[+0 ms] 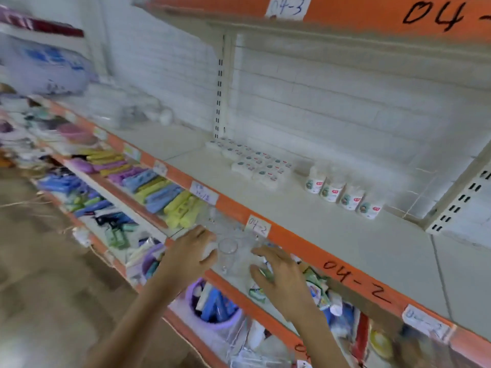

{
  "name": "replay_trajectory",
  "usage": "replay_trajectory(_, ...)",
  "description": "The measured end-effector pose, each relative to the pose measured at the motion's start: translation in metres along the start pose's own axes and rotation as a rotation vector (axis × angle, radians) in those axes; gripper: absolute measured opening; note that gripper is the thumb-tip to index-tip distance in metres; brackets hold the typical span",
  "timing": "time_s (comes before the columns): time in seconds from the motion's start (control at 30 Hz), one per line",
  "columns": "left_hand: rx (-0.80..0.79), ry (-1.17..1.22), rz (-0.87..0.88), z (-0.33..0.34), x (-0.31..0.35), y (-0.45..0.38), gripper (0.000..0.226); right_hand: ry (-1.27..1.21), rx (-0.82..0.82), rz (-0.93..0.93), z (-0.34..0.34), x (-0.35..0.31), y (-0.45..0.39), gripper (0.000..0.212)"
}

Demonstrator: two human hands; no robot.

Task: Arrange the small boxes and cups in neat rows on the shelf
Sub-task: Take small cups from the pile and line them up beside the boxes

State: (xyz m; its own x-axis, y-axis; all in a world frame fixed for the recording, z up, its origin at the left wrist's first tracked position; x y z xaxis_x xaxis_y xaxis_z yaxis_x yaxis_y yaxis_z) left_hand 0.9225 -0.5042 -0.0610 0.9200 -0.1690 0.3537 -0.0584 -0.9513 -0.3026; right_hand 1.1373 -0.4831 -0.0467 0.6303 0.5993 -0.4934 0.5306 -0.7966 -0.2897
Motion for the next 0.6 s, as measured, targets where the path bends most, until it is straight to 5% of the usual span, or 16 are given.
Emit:
replay_trajectory(0.27, 0.027, -0.113, -0.442, -0.057, -0.064, 0.138, 0.033, -0.206, -0.283, -0.188, 0.082, -0.097, -0.012, 0.063)
replay_trajectory(0.37, 0.058, -0.080, -0.552, -0.076, -0.087, 0.169, 0.052, -0.325, -0.364, -0.269, 0.112, -0.138, -0.022, 0.041)
replay_trajectory(0.53, 0.196, 0.042, -0.639, -0.110, -0.141, 0.197, 0.006, -0.355, -0.424, -0.350, 0.162, -0.189, -0.062, 0.045)
replay_trajectory(0.6, 0.214, 0.046, -0.643, -0.122, -0.172, 0.201, 0.006, -0.364, -0.429, -0.347, 0.183, -0.208, -0.084, 0.037)
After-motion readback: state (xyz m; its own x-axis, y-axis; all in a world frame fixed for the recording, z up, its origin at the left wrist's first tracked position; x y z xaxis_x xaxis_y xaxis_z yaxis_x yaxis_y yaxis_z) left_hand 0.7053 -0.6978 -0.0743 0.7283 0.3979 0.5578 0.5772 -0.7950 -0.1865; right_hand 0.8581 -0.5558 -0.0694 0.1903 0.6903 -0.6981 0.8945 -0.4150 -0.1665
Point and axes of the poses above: each hand's wrist, its own y-axis away from the middle knuckle, its own z-axis out of the palm, x = y × z, the point moved 1 cm from there along -y, towards the middle knuckle, and after that the axes turned 5 degrees about -x, right-handed, at the moved point
